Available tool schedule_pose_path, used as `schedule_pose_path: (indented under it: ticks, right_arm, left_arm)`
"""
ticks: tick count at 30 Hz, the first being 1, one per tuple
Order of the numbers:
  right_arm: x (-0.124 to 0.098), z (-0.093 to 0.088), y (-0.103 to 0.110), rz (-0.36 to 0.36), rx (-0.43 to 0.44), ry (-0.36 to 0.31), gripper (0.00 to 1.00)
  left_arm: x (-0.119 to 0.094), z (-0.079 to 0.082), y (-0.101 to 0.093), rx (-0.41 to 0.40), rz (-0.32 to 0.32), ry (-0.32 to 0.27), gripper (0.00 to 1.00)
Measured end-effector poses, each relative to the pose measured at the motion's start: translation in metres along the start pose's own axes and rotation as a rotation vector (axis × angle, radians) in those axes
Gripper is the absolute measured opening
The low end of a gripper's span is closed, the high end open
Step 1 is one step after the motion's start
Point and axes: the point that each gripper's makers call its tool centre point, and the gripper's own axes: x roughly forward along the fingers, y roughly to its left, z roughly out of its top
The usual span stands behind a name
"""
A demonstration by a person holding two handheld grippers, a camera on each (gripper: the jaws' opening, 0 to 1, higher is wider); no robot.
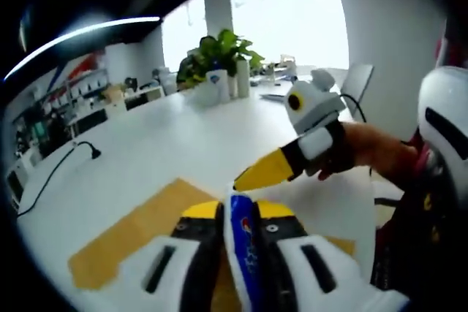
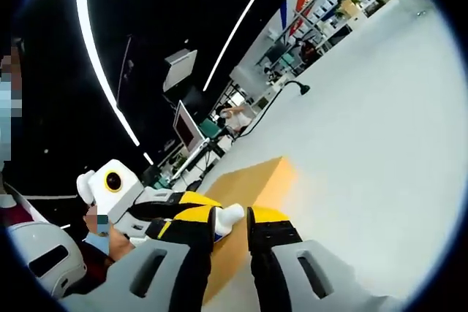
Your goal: Pick up the toothpaste unscrew the cap squeeze it onto the small board screw the cap back on and return it to the table
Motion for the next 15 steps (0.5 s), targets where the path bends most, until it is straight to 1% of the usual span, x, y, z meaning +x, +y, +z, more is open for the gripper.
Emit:
schedule_pose_path:
  ticks: [7, 11, 12, 14, 15]
  right_arm:
    - [0.001, -0.002, 0.002, 0.016, 0.03, -0.004, 0.17]
    - [0.001, -0.002, 0.003, 0.046, 0.089, -0.024, 0.16]
    - [0.001, -0.002, 0.002, 0.045, 0.093, -0.024, 0.17]
    - [0.0, -0.002, 0.002, 0.041, 0.095, -0.023, 0.16]
    - [0.001, -0.002, 0.004, 0.055, 0.108, -0.029, 0.13]
  left_arm:
    - [0.0, 0.0, 0.002, -0.003, -0.001, -0.008, 0.15]
    - [-0.003, 0.004, 0.001, -0.008, -0.007, -0.022, 0.13]
    - [-0.004, 0.007, 0.0, -0.008, -0.012, -0.032, 0.11]
    - [-0.009, 0.018, -0.001, -0.011, -0.028, -0.079, 0.0]
    - [-0.01, 0.021, 0.0, -0.01, -0.034, -0.092, 0.0]
